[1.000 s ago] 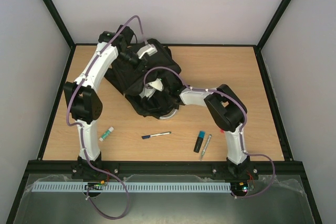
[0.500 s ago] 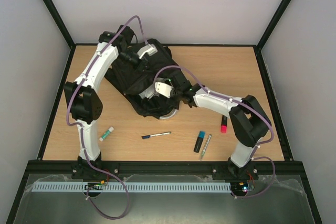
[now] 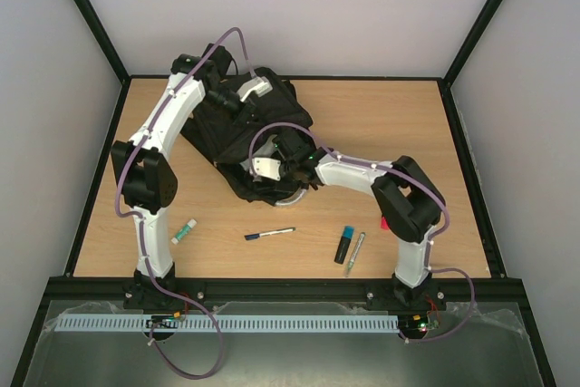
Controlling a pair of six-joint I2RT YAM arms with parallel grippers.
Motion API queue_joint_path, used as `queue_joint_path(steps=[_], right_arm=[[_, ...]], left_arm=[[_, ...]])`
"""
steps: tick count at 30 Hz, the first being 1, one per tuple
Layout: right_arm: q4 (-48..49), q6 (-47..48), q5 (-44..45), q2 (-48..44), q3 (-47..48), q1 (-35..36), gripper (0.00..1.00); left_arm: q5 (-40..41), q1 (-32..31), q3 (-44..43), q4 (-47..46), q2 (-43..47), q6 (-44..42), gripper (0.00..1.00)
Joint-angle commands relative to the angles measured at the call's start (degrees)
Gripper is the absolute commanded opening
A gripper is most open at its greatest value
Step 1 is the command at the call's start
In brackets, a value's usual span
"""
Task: Pack the student bag
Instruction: Place the stationery in the student bag.
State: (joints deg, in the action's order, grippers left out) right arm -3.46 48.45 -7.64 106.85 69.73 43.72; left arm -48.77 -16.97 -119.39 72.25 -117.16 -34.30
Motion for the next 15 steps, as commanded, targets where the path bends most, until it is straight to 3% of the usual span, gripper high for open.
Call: queue_joint_path(steps=[1, 15], right_arm=[[2.59, 3.8, -0.95, 3.42, 3.01, 0.83, 0.01], [19.5, 5.06, 11.38, 15.07, 10.79, 1.09, 0.01]], left_arm=[[-3.49, -0.34, -1.37, 0.31, 1.15, 0.13, 0.04], [-4.14, -1.4, -1.15, 1.7, 1.76, -0.82, 0.04]])
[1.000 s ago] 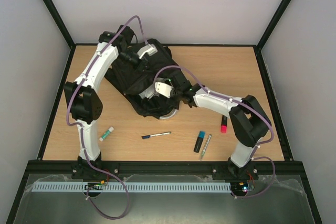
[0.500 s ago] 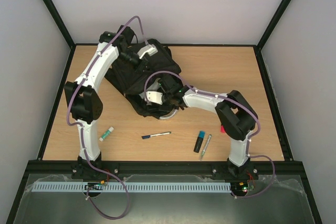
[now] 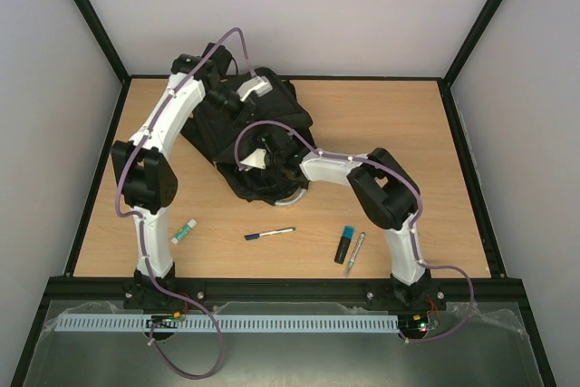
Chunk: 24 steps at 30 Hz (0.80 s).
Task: Pack the student bag
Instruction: Place the stationery in the student bag.
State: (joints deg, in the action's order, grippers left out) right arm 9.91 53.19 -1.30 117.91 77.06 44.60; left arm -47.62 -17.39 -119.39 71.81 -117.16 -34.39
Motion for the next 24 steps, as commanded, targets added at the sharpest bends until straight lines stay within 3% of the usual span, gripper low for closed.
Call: queue_joint_path(steps=[1, 6, 12, 18, 24], right_arm=[[7.06, 0.21, 5.6, 4.76, 4.13, 0.2, 0.01], [9.2, 0.07, 6.13, 7.06, 5.51, 0.22, 0.07], [0.69, -2.22, 4.24, 5.09, 6.0, 0.16, 0.1], [-8.78, -4.33, -4.38, -4.12, 1.86, 0.12, 0.15], [-19.18, -6.05, -6.5, -15.27, -5.12, -0.51, 0.32]], left_arm=[[-5.27, -0.93, -1.07, 2.21, 1.77, -0.95, 0.04], [-5.56, -0.92, -1.01, 2.32, 1.59, -1.12, 0.04], [-5.56, -0.73, -1.06, 2.28, 1.68, -1.27, 0.04], [-5.37, -0.04, -1.1, 1.86, 1.6, -1.29, 0.04], [-5.38, 0.45, -0.88, 1.9, 1.35, -1.44, 0.04]])
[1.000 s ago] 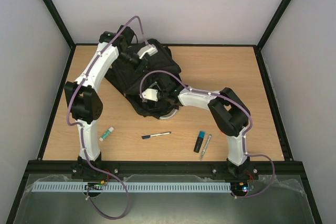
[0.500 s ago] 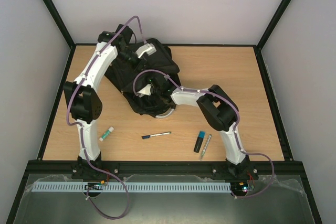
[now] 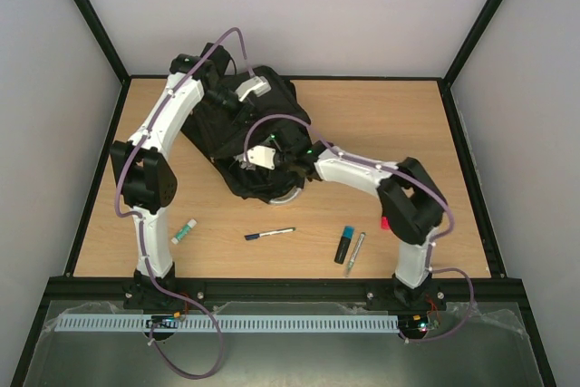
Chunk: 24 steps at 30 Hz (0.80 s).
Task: Pack the student bag
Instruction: Place the stationery in the student bag, then adjust the student bag at the center of the board.
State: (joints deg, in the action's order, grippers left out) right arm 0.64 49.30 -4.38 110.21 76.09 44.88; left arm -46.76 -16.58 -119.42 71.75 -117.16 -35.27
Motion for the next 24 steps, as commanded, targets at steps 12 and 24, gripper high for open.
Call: queue_joint_path(steps=[12, 24], right_arm=[[-26.25, -18.25, -11.21, -18.18, -5.37, -17.84, 0.38], [-35.86, -31.77, -23.24, -9.76, 4.98, -28.16, 0.58]], left_arm=[[-6.24, -0.36, 1.49, 2.43, 0.66, -2.08, 0.05], [-2.96, -1.53, 9.64, -3.27, -0.04, -0.13, 0.06]])
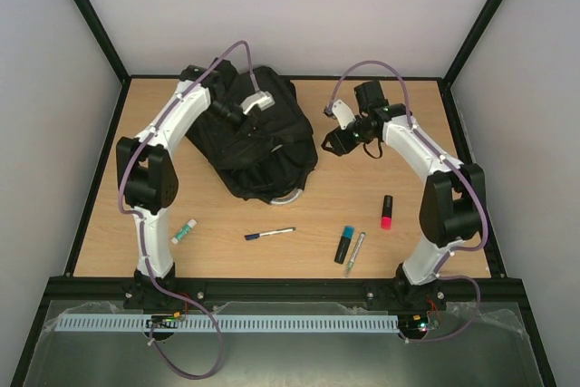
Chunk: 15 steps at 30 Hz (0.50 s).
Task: Pack the student bag
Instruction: Adjust the student bag at the center of the board.
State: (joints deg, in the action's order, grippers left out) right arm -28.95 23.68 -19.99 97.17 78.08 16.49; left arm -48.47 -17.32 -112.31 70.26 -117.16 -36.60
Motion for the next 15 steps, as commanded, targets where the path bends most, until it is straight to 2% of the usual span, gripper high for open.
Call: queue_joint_path(steps=[1, 7, 13, 15], right_arm=[[-5.8, -7.15, -8.92, 3.94, 3.3, 0.29, 0.58], [-3.65, -13.65, -10.7, 9.74, 6.49, 0.22, 0.64], [-4.39, -14.21, -7.21, 11.88, 7.43, 0.28, 0.66], [-4.9, -13.91, -7.24, 11.3, 7.14, 0.27, 0.66]], left_arm=[[-0.87, -1.1, 3.36, -2.7, -0.03, 1.83, 0.06], [5.17, -4.23, 7.9, -8.17, -0.4, 6.74, 0.09], [16.9, -4.72, 9.92, -12.78, -0.32, 12.67, 0.37], [17.49, -4.3, 9.35, -12.59, 0.57, 12.53, 0.44]])
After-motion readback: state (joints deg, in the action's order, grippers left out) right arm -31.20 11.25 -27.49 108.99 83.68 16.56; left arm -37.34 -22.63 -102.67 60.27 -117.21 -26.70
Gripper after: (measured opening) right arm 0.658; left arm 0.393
